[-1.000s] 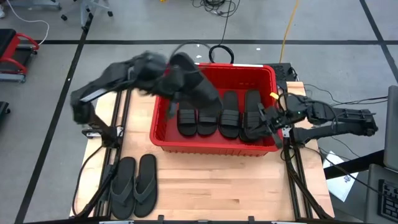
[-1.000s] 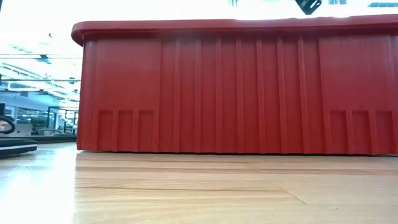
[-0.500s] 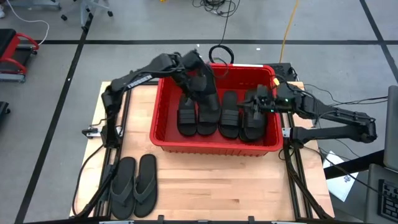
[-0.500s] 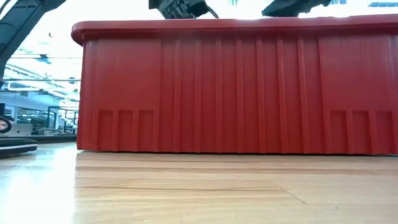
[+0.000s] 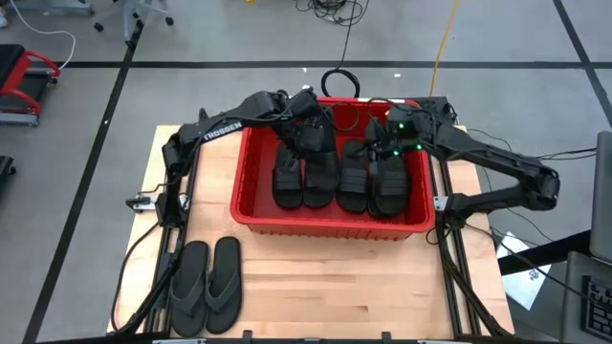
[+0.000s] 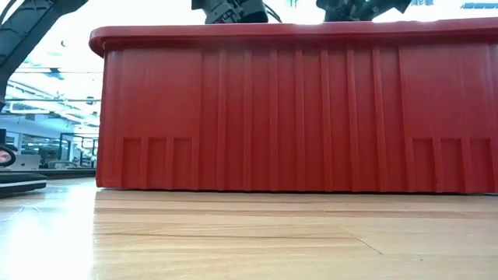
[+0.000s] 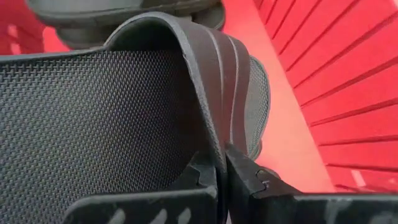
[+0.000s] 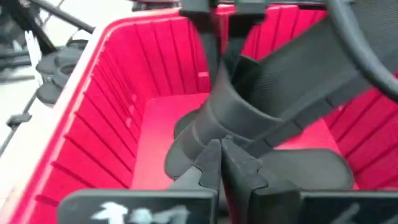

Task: Pick and place slides into bin
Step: Put the black slide into the red bin

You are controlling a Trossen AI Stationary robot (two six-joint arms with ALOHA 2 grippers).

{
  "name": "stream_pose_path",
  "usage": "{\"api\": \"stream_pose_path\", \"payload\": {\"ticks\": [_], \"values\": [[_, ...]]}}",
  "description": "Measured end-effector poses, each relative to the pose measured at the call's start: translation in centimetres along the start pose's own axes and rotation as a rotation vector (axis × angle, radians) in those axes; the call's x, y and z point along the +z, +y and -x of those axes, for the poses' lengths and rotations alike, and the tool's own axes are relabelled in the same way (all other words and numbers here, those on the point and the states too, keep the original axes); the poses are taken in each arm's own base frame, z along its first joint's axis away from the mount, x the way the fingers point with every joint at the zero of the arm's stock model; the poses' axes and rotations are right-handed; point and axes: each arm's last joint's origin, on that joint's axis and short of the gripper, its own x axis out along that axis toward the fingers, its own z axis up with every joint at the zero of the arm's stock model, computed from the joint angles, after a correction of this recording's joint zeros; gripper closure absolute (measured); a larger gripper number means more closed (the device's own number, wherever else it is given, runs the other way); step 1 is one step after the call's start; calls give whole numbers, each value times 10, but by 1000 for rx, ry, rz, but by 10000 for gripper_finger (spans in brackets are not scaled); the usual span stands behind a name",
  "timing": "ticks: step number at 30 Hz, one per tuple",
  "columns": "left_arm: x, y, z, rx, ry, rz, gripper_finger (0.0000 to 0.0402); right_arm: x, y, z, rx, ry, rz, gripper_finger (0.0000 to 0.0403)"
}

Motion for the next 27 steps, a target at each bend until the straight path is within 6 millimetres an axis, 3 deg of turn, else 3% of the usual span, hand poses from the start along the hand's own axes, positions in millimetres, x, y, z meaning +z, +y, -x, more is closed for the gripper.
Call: {"api": "stream_pose_path", "payload": {"ticks": [9, 17, 21, 27], "values": [[-4, 7, 3, -21, -34, 58, 401, 18, -2, 3, -81, -36, 171, 310], [-4, 13, -14, -30, -34, 61, 401, 35, -7, -4, -62, 43, 229, 226], [-2, 13, -18, -31, -39, 52, 401, 33, -9, -16, -6, 92, 251, 214], [1, 10, -22, -21, -28, 41, 401, 27, -7, -34, 42, 141, 281, 228]]}}
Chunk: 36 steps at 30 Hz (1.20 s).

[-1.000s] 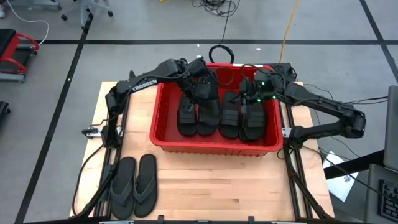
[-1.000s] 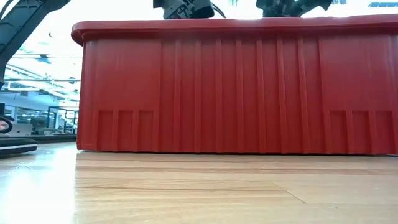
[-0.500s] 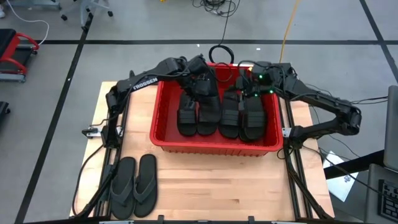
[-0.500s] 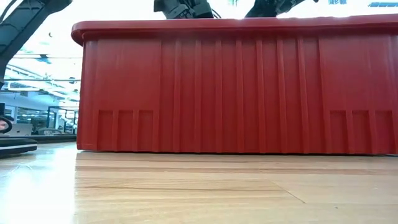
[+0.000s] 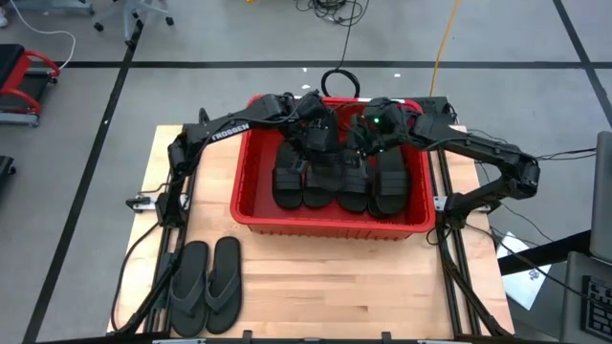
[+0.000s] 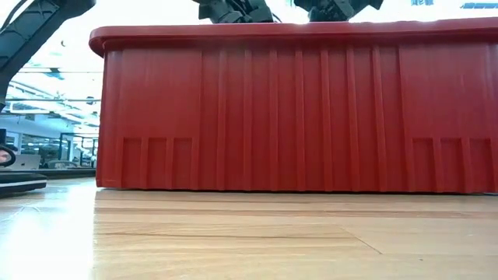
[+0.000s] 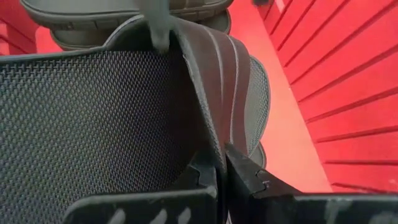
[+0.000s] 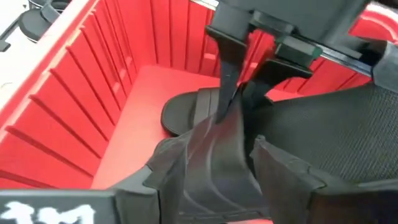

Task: Pick and place slides into bin
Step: Put the black slide into the red bin

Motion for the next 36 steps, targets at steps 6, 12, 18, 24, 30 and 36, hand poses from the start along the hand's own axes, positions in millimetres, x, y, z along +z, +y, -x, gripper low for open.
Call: {"api": "stream_pose_path", "payload": {"ticks": [6, 12, 18, 24, 30, 36], "values": [[4, -6, -3, -10, 1, -18, 401, -5, -4, -13, 15, 36, -11, 227], [5, -11, -7, -9, 34, -49, 401, -12, -8, -27, 40, 89, -31, 223], [3, -9, -3, -4, 53, -42, 401, -18, -9, -38, 75, 136, -33, 243], [3, -9, -3, 0, 53, -42, 401, -15, -9, -38, 83, 103, -14, 334], [5, -9, -3, 5, 45, -43, 397, -15, -9, -36, 134, 74, -43, 391], [7, -8, 0, 26, 24, -5, 360, -21, -14, -27, 137, 97, -82, 400]]}}
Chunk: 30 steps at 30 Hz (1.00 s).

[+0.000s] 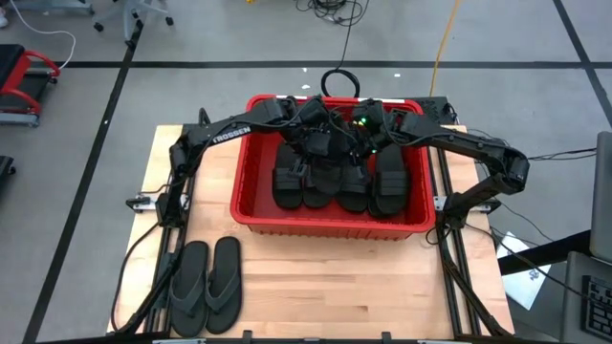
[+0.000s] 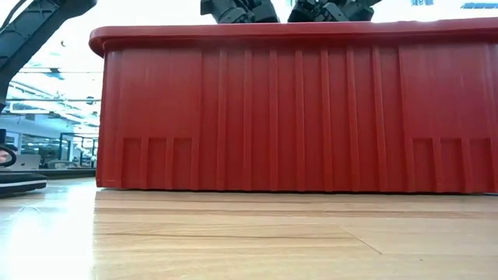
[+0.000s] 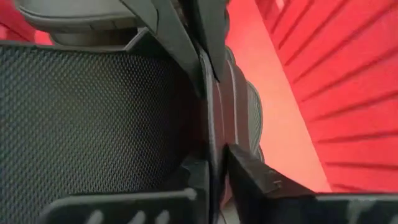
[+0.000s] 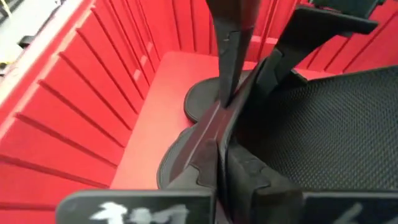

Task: Pick and place slides into bin
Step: Put the black slide into the red bin

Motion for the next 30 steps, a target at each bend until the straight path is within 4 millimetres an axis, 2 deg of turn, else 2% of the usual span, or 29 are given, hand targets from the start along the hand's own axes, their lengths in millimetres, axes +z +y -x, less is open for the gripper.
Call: {"api": "stream_pose_path", "payload": {"ticks": [7, 12, 19, 25, 30], "values": [[2, 0, 2, -49, -47, 32, 272, -5, -1, 26, 20, -41, -42, 401], [3, 0, 2, -51, -62, 27, 197, -5, 0, 33, 11, -53, -55, 402], [5, 2, 5, 38, -57, 17, 107, -7, 4, 39, 19, -38, -68, 402], [16, 3, 7, 137, -113, -33, 54, -7, 5, 41, 38, -38, -30, 402], [18, 3, 6, 177, -107, -36, 40, -7, 5, 40, 45, -47, -33, 402]]}}
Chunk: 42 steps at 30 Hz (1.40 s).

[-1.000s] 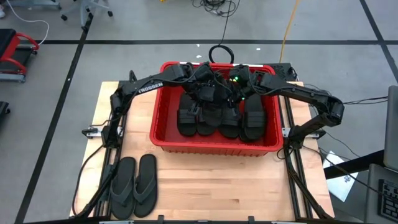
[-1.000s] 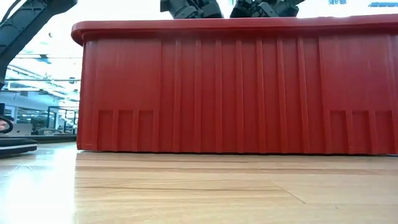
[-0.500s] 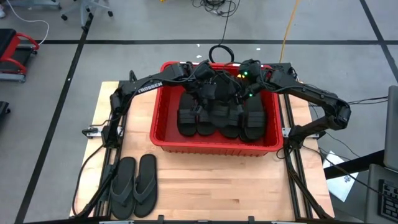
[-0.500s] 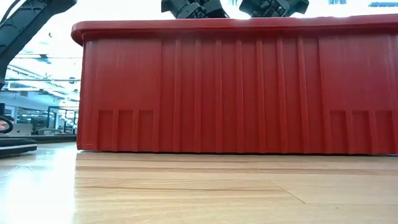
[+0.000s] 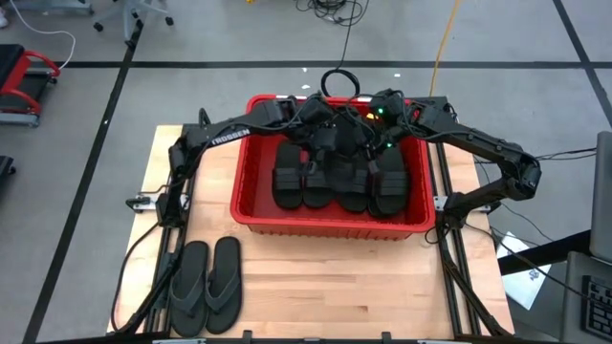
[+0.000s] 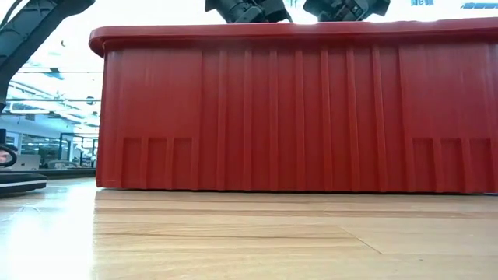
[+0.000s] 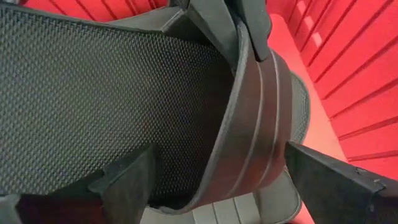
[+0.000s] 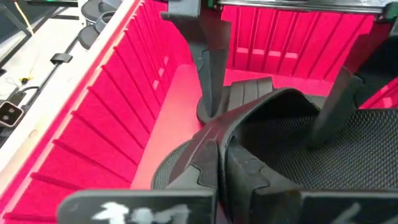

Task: Pick and place slides into bin
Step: Put the black slide into the red bin

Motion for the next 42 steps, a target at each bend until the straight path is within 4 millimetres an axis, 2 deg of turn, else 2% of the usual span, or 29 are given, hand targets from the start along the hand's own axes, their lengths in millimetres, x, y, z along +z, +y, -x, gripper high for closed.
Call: {"api": "stream_pose_path", "payload": {"ticks": [11, 15, 20, 26, 28, 30, 31, 32, 33, 35, 37, 38, 39, 42], "values": [[6, -8, -3, 19, 8, -32, 46, -3, -3, 1, 12, 7, 7, 403], [7, -10, -4, 101, 59, -29, 50, -3, -4, 1, 5, 5, -6, 403], [7, -6, -3, 199, 94, -6, 50, -1, -4, 2, -9, -7, -13, 403], [7, 2, -1, 240, 55, 57, 50, 1, 3, 13, -21, -40, -12, 403], [9, 4, 0, 254, 39, 56, 50, -1, 6, 16, -17, -30, -76, 403], [14, 6, 13, 302, -12, 31, 50, -5, 7, 17, 12, -6, -123, 403], [20, 6, 27, 352, -53, 11, 50, -7, 8, 18, 25, 8, -144, 402], [27, 4, 46, 402, -110, -7, 50, -10, 9, 17, 53, 29, -162, 402], [34, 0, 74, 441, -181, -18, 50, -12, 11, 15, 77, 47, -172, 402], [44, -16, 139, 511, -338, -42, 50, -11, 10, 13, 83, 36, -146, 402], [49, -22, 170, 528, -459, -55, 50, -9, 9, 13, 57, 27, -126, 402], [47, -21, 177, 529, -468, -40, 50, -9, 9, 14, 48, 26, -125, 402], [41, -19, 175, 520, -429, -14, 50, -8, 9, 14, 41, 20, -123, 402], [30, -10, 151, 480, -322, 42, 50, -6, 8, 14, 37, 7, -116, 402]]}}
